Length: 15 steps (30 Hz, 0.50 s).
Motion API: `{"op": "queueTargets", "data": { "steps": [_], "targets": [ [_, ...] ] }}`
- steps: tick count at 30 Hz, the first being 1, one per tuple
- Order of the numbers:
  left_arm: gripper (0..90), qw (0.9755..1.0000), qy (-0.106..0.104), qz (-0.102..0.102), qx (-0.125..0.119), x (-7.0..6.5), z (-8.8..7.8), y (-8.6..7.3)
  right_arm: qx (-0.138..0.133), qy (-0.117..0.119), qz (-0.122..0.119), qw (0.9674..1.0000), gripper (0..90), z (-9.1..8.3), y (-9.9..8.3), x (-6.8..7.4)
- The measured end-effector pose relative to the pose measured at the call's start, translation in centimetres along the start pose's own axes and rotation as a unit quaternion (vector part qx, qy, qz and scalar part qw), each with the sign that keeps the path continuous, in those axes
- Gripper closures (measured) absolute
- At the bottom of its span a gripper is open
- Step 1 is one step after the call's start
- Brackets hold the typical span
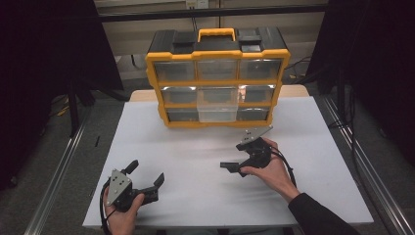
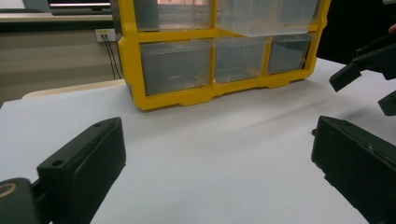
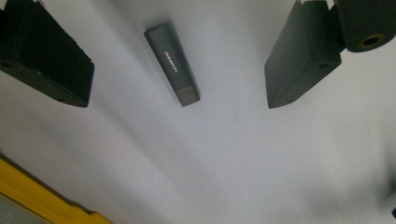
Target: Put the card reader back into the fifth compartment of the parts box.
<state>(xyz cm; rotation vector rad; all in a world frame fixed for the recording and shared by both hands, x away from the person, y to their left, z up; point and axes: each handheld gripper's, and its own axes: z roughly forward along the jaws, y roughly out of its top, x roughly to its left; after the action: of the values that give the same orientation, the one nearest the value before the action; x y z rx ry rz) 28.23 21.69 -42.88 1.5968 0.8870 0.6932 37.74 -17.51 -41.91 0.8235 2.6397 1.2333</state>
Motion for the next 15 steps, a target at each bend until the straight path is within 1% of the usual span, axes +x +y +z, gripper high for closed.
{"op": "queueTargets", "data": {
  "steps": [1, 2, 3, 4, 5, 7, 8, 9, 10, 11, 13, 15],
  "targets": [
    [3.0, 1.0, -0.001, 0.001, 0.001, 0.0, 0.0, 0.0, 0.007, 0.003, -0.002, 1.0, 9.1, 0.1, 0.1, -0.1],
    [3.0, 1.0, -0.001, 0.001, 0.0, 0.0, 0.0, 0.0, 0.007, 0.003, -0.002, 1.0, 9.1, 0.1, 0.1, -0.1],
    [3.0, 1.0, -0.001, 0.001, 0.001, 0.0, 0.0, 0.0, 0.022, 0.004, -0.011, 0.9997, 9.1, 0.3, 0.4, -0.1],
    [3.0, 1.0, -0.001, 0.001, 0.001, 0.0, 0.0, 0.0, 0.022, 0.004, -0.011, 0.9997, 9.1, 0.3, 0.4, -0.1],
    [3.0, 1.0, -0.002, -0.002, -0.001, -0.1, 0.0, 0.0, 0.038, 0.008, -0.024, 0.9989, 9.7, 0.6, 0.7, 0.0],
    [3.0, 1.0, -0.002, -0.003, -0.001, -0.1, 0.0, 0.0, 0.052, 0.017, -0.029, 0.9981, 11.1, 0.9, 1.0, 0.0],
    [3.0, 1.0, -0.001, -0.003, -0.001, -0.1, 0.0, 0.0, 0.062, 0.017, -0.035, 0.9974, 11.2, 1.1, 1.1, 0.0],
    [3.0, 1.0, -0.001, -0.002, 0.0, 0.0, 0.0, 0.0, 0.062, 0.017, -0.035, 0.9974, 11.2, 1.1, 1.1, 0.0],
    [3.0, 1.0, -0.001, 0.001, 0.001, 0.0, 0.0, 0.0, 0.071, 0.014, -0.039, 0.9966, 11.7, 1.3, 1.2, 0.0],
    [3.0, 1.0, -0.001, 0.002, 0.001, 0.0, 0.0, 0.0, 0.082, 0.016, -0.044, 0.9955, 14.9, 1.6, 1.4, -0.1],
    [3.0, 1.0, -0.002, 0.001, 0.0, 0.0, 0.0, 0.0, 0.093, 0.018, -0.051, 0.9942, 16.7, 1.9, 1.7, -0.2],
    [3.0, 1.0, -0.002, 0.001, 0.0, 0.0, 0.0, 0.0, 0.116, 0.025, -0.054, 0.9915, 19.4, 2.1, 2.0, -0.4]
  ]
}}
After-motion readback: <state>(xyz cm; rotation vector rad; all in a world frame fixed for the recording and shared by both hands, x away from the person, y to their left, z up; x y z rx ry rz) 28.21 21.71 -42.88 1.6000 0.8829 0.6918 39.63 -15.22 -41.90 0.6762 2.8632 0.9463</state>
